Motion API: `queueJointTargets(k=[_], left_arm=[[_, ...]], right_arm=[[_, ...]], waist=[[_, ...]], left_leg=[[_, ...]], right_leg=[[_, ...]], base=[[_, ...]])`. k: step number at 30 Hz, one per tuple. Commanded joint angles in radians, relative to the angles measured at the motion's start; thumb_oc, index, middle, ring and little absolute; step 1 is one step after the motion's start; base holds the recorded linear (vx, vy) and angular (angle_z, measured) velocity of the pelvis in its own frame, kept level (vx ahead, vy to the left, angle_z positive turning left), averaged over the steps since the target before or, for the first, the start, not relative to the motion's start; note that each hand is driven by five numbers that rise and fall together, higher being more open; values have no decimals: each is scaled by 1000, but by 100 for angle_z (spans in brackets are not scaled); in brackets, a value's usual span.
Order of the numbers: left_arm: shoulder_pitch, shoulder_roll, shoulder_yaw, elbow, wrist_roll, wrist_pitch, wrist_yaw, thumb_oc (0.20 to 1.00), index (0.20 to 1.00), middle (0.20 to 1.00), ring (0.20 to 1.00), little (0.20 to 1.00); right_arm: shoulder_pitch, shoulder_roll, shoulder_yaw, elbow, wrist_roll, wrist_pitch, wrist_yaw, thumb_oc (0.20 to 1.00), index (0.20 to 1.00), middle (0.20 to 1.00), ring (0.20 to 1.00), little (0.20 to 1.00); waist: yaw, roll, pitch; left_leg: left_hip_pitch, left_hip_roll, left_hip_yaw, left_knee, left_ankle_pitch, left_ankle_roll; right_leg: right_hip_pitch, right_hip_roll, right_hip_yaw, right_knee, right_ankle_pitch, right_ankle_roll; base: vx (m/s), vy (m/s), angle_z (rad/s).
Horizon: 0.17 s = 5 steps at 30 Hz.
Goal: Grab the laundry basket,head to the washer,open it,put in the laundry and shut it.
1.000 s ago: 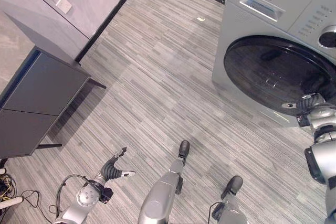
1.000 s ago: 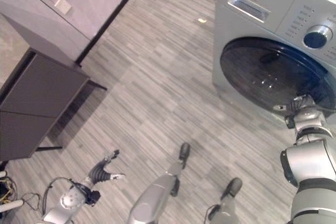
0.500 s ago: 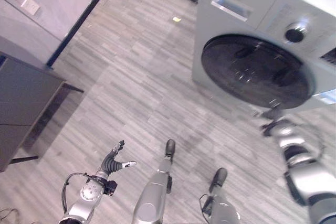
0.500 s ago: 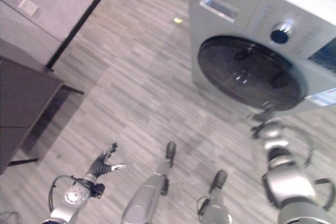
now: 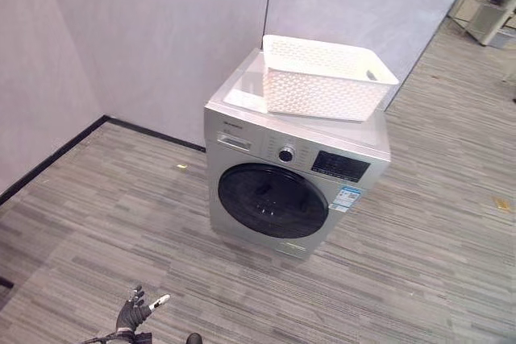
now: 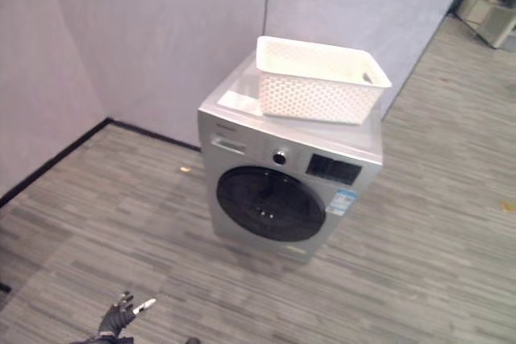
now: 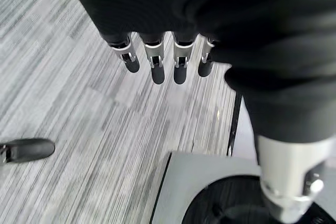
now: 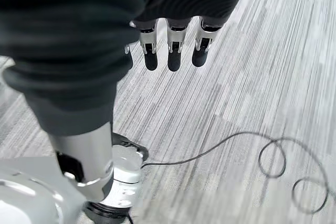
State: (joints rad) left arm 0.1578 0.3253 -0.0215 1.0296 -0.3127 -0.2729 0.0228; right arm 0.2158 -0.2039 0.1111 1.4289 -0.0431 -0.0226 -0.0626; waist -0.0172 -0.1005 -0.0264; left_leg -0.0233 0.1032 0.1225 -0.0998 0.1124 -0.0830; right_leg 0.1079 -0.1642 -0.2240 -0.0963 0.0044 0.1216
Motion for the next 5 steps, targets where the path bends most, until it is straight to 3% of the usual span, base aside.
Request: queueJointTargets(k=[1,5], left_arm=[[-22,-15,31,40,-35,2,3,1000,1000,1000,1000,1000],[-14,-40,30,114,-13,17,3,1000,1000,1000,1000,1000]], right_arm=[[-140,-35,-31,55,44,8,2,1000,1000,1000,1000,1000],[-139,-32,-20,50,53,7,19,1000,1000,1000,1000,1000]], waist=[[28,41,52],[17,47,43]], left_leg=[[52,-11,-22,16,-111,42],[77,0,-4,13,-113,38]], right_leg=[[-31,-27,-2,40,-21,34],[-22,-23,14,38,-20,31]], base=[[17,10,-24],[7,0,-14]])
